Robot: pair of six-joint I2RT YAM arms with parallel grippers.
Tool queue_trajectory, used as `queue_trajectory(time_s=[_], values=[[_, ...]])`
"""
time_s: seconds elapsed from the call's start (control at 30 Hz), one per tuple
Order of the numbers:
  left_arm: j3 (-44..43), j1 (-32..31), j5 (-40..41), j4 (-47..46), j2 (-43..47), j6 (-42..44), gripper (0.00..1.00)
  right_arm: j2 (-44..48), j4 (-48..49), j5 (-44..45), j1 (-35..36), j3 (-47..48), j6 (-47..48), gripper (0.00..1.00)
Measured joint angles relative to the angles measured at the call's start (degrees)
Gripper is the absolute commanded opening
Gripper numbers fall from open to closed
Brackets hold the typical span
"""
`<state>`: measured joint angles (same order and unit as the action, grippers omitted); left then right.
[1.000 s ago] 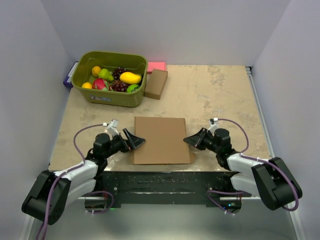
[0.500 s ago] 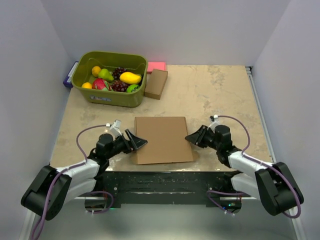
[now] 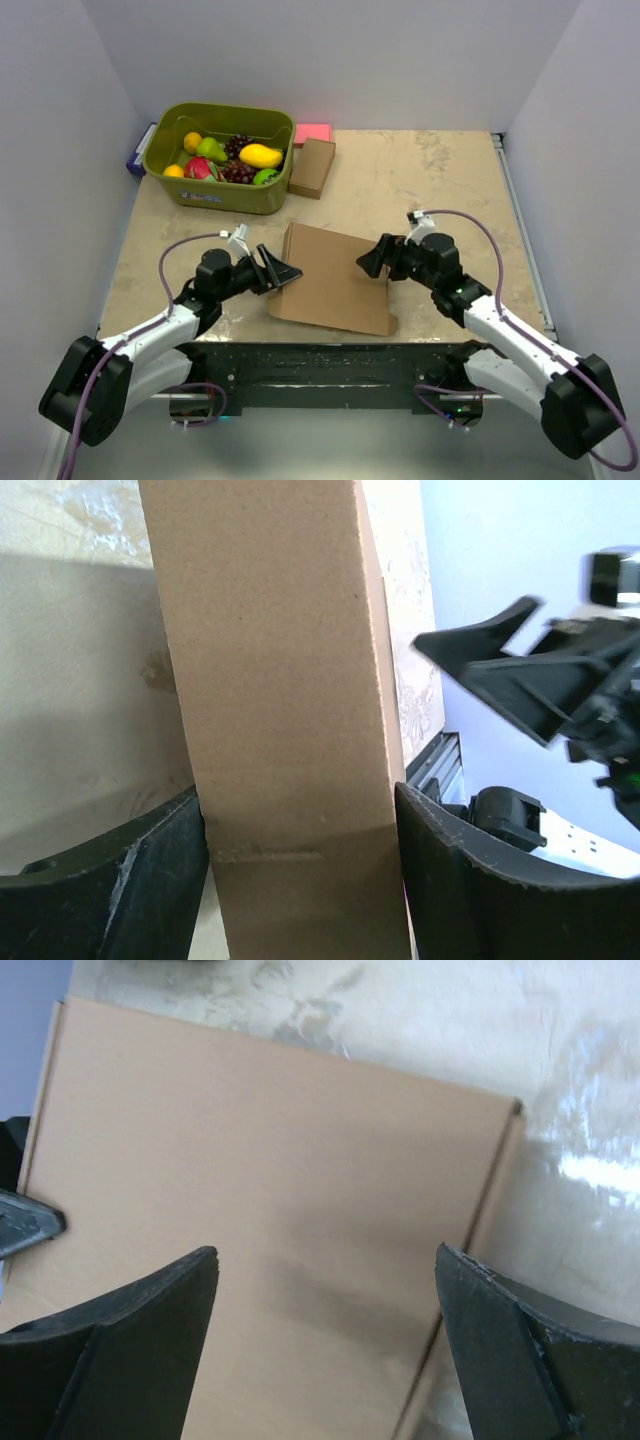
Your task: Fold the paper box
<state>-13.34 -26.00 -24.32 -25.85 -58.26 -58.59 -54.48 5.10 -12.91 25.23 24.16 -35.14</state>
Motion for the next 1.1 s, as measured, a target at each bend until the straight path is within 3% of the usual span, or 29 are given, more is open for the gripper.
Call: queue_trajectory(time_s=[0.1, 0.3, 0.57, 0.73, 0.87, 1.1], values=[[-0.68, 0.0, -1.31, 1.64, -0.68, -0.92, 0.17, 2.27, -1.97, 6.62, 9.25, 4.92, 3.32, 0.99], [-0.68, 0.5, -3.93, 3.37, -1.49, -4.59, 0.09, 5.66, -2.03, 19.87, 28.09, 10.49, 10.21, 0.99], [-0.68, 2.4, -6.4, 2.84, -3.39, -9.75, 0.02, 0.0, -3.89, 38.62, 54.34, 10.86, 16.5, 0.99], [-0.68, 3.39, -8.28, 1.88, -5.18, -13.0, 0.01, -2.03, -2.75, 46.6, 61.18, 11.13, 20.7, 0.99], [-0.68, 4.2, -9.01, 1.88, -5.38, -14.43, 0.0, -10.21, -2.43, 53.18, 65.46, 13.53, 23.91, 0.99], [-0.72, 5.16, -11.02, 2.99, -5.38, -15.45, 0.0, -21.29, -2.69, 63.14, 67.65, 15.04, 27.39, 0.99]])
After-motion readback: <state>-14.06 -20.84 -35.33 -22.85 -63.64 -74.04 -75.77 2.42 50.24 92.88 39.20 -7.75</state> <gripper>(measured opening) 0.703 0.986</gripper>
